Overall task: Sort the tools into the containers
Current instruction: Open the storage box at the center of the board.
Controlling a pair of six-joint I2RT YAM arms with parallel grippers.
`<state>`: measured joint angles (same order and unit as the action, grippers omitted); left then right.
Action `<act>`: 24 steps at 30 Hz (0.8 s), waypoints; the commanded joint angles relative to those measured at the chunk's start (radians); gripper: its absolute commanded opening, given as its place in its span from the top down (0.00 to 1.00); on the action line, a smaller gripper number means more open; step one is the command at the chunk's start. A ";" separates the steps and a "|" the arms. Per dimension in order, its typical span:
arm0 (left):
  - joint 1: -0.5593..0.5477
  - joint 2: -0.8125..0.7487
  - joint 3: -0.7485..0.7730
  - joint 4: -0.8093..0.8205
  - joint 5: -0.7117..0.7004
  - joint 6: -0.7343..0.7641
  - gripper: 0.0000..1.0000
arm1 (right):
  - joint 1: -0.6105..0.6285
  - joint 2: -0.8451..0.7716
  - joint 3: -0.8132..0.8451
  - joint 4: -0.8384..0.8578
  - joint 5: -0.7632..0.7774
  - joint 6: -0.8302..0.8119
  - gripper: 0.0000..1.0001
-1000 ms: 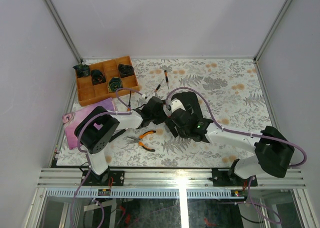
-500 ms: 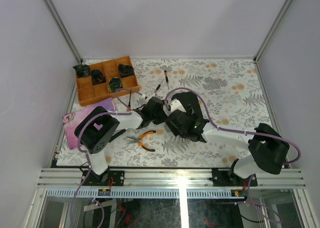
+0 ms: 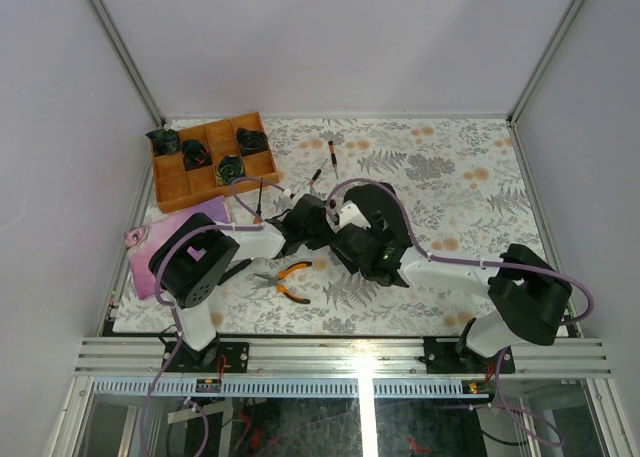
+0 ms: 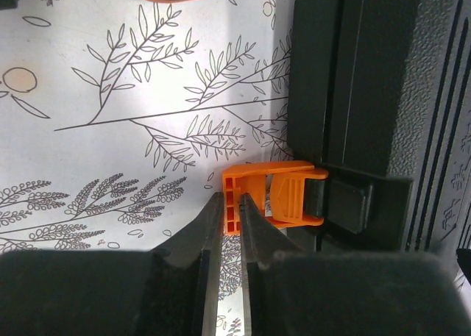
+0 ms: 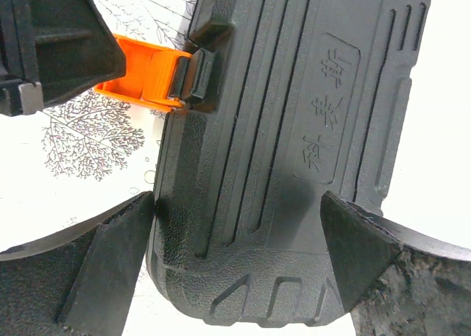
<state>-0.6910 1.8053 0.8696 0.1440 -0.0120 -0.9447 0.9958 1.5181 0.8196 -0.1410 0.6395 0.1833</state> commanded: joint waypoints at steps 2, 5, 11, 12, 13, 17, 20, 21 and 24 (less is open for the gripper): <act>-0.004 0.041 -0.046 -0.110 -0.014 0.033 0.95 | 0.004 -0.070 0.009 -0.017 0.111 -0.015 0.00; -0.002 0.038 -0.049 -0.114 -0.017 0.039 0.95 | 0.001 -0.121 0.013 -0.035 0.118 -0.019 0.00; 0.001 0.034 -0.049 -0.123 -0.023 0.045 0.96 | -0.015 -0.194 0.018 -0.077 0.137 -0.036 0.00; 0.001 0.034 -0.050 -0.123 -0.023 0.046 0.96 | -0.021 -0.206 0.016 -0.085 0.141 -0.037 0.00; 0.002 0.034 -0.051 -0.123 -0.023 0.045 0.96 | -0.031 -0.220 0.012 -0.091 0.142 -0.038 0.00; 0.001 0.032 -0.052 -0.123 -0.021 0.047 0.96 | -0.081 -0.309 -0.015 -0.095 0.091 -0.027 0.00; 0.001 0.037 -0.048 -0.125 -0.018 0.050 0.96 | -0.097 -0.348 -0.032 -0.070 -0.004 -0.046 0.01; 0.001 0.037 -0.046 -0.126 -0.018 0.049 0.96 | -0.098 -0.348 -0.031 -0.065 -0.036 -0.049 0.01; 0.001 0.037 -0.043 -0.126 -0.017 0.049 0.96 | -0.096 -0.329 -0.028 -0.046 -0.110 -0.058 0.01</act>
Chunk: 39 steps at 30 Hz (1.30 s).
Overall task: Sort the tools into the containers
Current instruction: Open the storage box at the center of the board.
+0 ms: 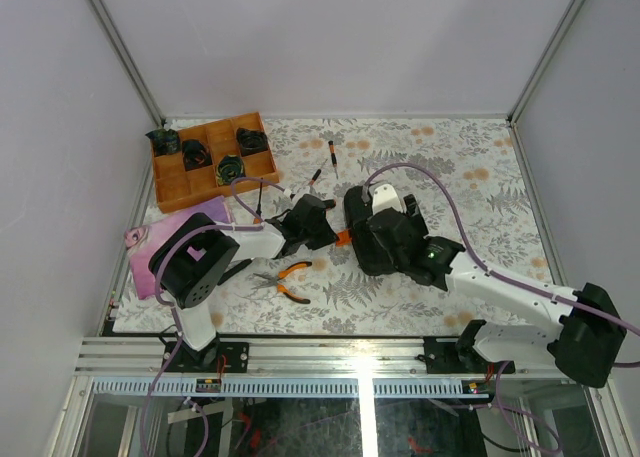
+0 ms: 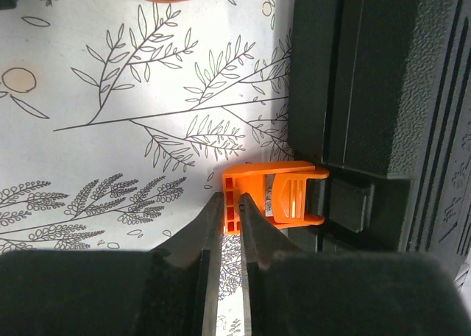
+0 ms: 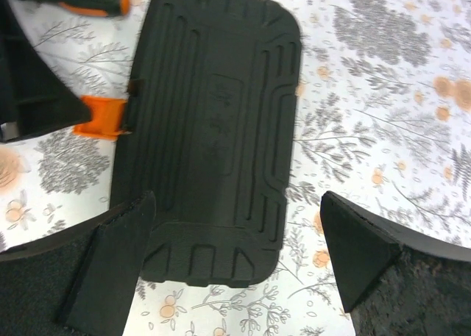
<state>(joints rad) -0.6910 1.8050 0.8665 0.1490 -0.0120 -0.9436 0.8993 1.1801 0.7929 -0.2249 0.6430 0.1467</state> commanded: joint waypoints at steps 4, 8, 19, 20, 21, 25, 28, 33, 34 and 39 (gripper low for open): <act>0.001 0.035 -0.042 -0.131 -0.019 0.046 0.96 | 0.047 0.066 0.010 0.065 -0.112 -0.031 0.01; 0.001 0.040 -0.038 -0.126 -0.012 0.043 0.96 | 0.098 0.126 0.015 0.085 -0.062 -0.042 0.01; 0.000 0.039 -0.038 -0.118 -0.006 0.046 0.96 | 0.189 0.295 0.030 0.105 0.115 -0.099 0.01; 0.001 0.040 -0.038 -0.118 -0.006 0.046 0.96 | 0.191 0.310 0.033 0.105 0.129 -0.105 0.01; 0.001 0.040 -0.038 -0.117 -0.006 0.046 0.96 | 0.194 0.327 0.036 0.103 0.141 -0.110 0.01; 0.002 0.039 -0.039 -0.114 -0.005 0.047 0.96 | 0.194 0.358 0.040 0.100 0.166 -0.124 0.01; 0.002 0.041 -0.040 -0.114 -0.004 0.046 0.96 | 0.195 0.366 0.039 0.089 0.196 -0.123 0.01; 0.004 0.039 -0.045 -0.111 -0.006 0.049 0.96 | 0.195 0.327 0.027 0.076 0.238 -0.116 0.01; 0.005 0.040 -0.048 -0.109 -0.006 0.049 0.96 | 0.195 0.314 0.025 0.074 0.245 -0.118 0.01; 0.010 0.034 -0.056 -0.106 -0.005 0.051 0.96 | 0.191 0.250 0.023 0.049 0.266 -0.128 0.01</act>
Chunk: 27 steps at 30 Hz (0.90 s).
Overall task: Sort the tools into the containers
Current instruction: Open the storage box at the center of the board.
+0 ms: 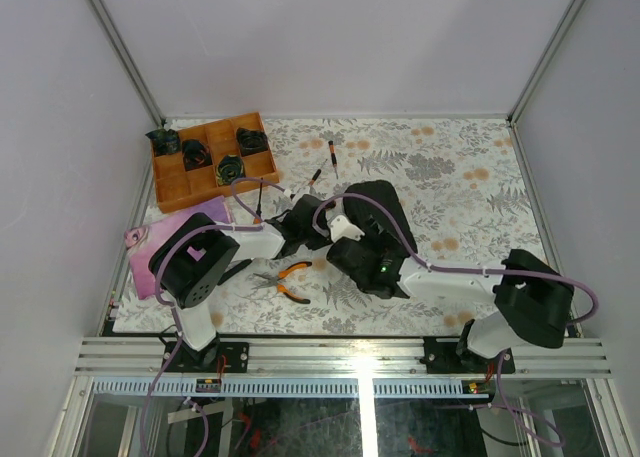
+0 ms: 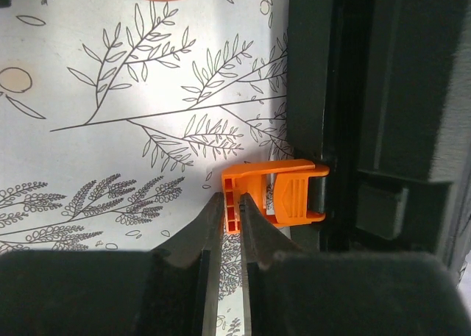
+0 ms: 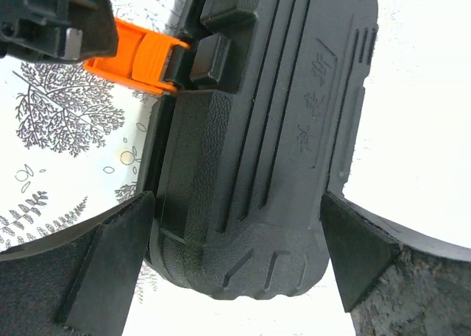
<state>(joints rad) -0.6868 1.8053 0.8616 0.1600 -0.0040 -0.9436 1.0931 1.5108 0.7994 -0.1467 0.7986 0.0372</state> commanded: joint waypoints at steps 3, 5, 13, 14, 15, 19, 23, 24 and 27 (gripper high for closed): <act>0.008 0.030 -0.054 -0.117 -0.013 0.054 0.97 | -0.010 -0.122 0.017 -0.042 0.111 -0.019 0.01; 0.010 0.028 -0.057 -0.117 -0.012 0.055 0.97 | -0.021 -0.150 0.017 -0.053 0.112 -0.019 0.01; 0.018 0.019 -0.064 -0.117 -0.008 0.065 0.97 | -0.154 -0.289 0.000 -0.090 0.117 -0.016 0.00; 0.018 0.019 -0.063 -0.119 -0.007 0.068 0.97 | -0.184 -0.308 -0.003 -0.092 0.126 -0.015 0.01; 0.018 0.020 -0.061 -0.121 -0.007 0.070 0.97 | -0.203 -0.330 -0.006 -0.092 0.137 -0.013 0.02; 0.020 0.027 -0.051 -0.128 -0.005 0.083 0.97 | -0.276 -0.393 -0.002 -0.122 0.217 0.046 0.07; 0.024 0.026 -0.052 -0.129 -0.004 0.090 0.97 | -0.337 -0.410 0.012 -0.207 0.272 0.167 0.08; 0.025 0.024 -0.053 -0.129 -0.003 0.091 0.97 | -0.355 -0.413 0.012 -0.229 0.269 0.199 0.09; 0.029 0.018 -0.062 -0.128 -0.001 0.094 0.97 | -0.427 -0.421 0.006 -0.278 0.218 0.284 0.10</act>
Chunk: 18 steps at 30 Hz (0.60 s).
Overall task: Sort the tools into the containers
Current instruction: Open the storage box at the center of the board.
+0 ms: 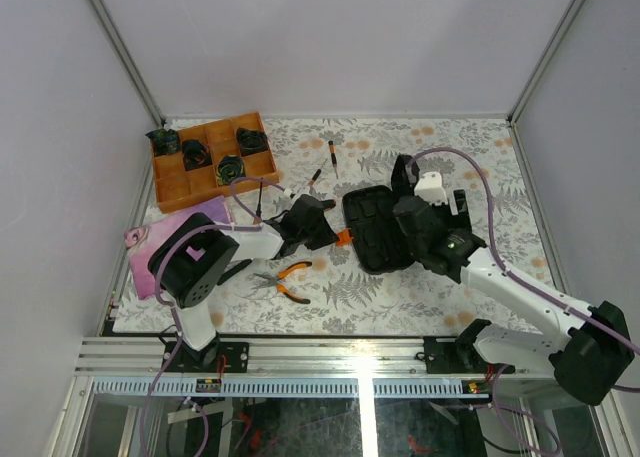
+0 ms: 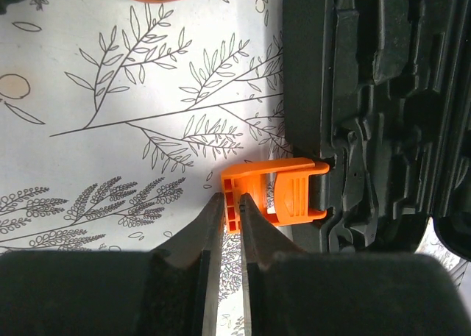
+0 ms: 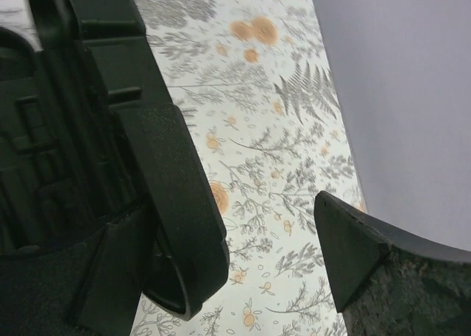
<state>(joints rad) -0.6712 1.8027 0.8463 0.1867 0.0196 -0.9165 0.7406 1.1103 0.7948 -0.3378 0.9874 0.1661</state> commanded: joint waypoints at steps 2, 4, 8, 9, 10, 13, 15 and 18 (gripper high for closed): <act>0.016 0.013 -0.054 -0.152 -0.024 0.071 0.97 | -0.131 -0.027 -0.006 -0.097 -0.046 0.199 0.10; 0.018 0.003 -0.063 -0.146 -0.023 0.076 0.96 | -0.186 -0.040 -0.032 -0.082 -0.116 0.230 0.10; 0.021 -0.019 -0.072 -0.150 -0.027 0.085 0.95 | -0.260 -0.059 -0.067 -0.059 -0.202 0.271 0.10; 0.022 -0.023 -0.071 -0.152 -0.027 0.088 0.95 | -0.275 -0.059 -0.067 -0.061 -0.215 0.278 0.09; 0.023 -0.028 -0.070 -0.158 -0.027 0.092 0.95 | -0.286 -0.062 -0.064 -0.062 -0.220 0.281 0.07; 0.024 -0.044 -0.060 -0.177 -0.030 0.103 0.94 | -0.299 -0.084 -0.047 -0.071 -0.216 0.279 0.04; 0.025 -0.060 -0.051 -0.190 -0.029 0.112 0.93 | -0.299 -0.110 -0.036 -0.067 -0.220 0.266 0.03; 0.024 -0.101 -0.036 -0.214 -0.028 0.124 0.87 | -0.299 -0.158 -0.040 -0.011 -0.317 0.208 0.03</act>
<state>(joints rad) -0.6537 1.7428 0.8154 0.1215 0.0196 -0.8597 0.4450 1.0187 0.7254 -0.4145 0.7628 0.4023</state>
